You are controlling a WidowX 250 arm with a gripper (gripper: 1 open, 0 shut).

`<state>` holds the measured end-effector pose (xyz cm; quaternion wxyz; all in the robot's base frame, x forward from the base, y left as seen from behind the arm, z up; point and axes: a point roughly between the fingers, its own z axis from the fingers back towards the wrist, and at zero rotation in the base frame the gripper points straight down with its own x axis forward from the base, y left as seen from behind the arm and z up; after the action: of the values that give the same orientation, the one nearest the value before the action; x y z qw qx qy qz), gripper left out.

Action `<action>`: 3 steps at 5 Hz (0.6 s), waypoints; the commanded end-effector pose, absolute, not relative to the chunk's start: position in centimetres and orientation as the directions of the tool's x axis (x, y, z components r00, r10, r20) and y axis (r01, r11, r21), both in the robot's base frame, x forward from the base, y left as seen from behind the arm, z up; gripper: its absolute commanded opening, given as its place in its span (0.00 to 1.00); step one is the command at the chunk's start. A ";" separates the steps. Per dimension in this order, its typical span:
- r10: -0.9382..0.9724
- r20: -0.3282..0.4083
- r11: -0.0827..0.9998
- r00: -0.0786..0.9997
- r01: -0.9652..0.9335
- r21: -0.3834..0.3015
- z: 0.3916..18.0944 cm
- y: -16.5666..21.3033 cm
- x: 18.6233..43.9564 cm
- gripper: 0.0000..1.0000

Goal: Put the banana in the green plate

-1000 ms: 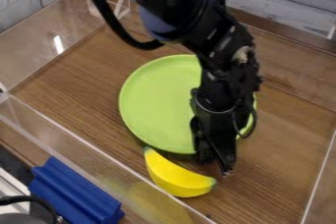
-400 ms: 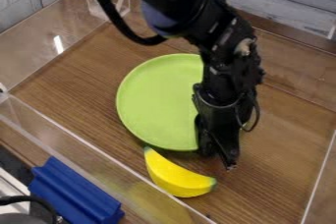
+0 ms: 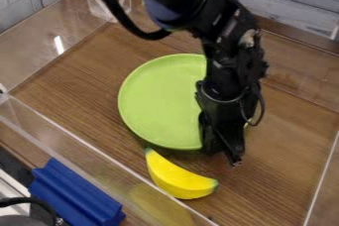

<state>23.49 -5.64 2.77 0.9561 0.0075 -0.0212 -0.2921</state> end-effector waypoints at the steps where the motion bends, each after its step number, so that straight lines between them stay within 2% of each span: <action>1: -0.539 0.096 0.842 0.837 0.538 0.037 4.3 -5.6 24.7 0.00; 3: -0.523 0.104 0.851 0.846 0.524 0.019 4.4 -5.6 25.0 0.00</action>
<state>23.93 -5.69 3.11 0.9598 -0.0060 -0.0258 -0.2793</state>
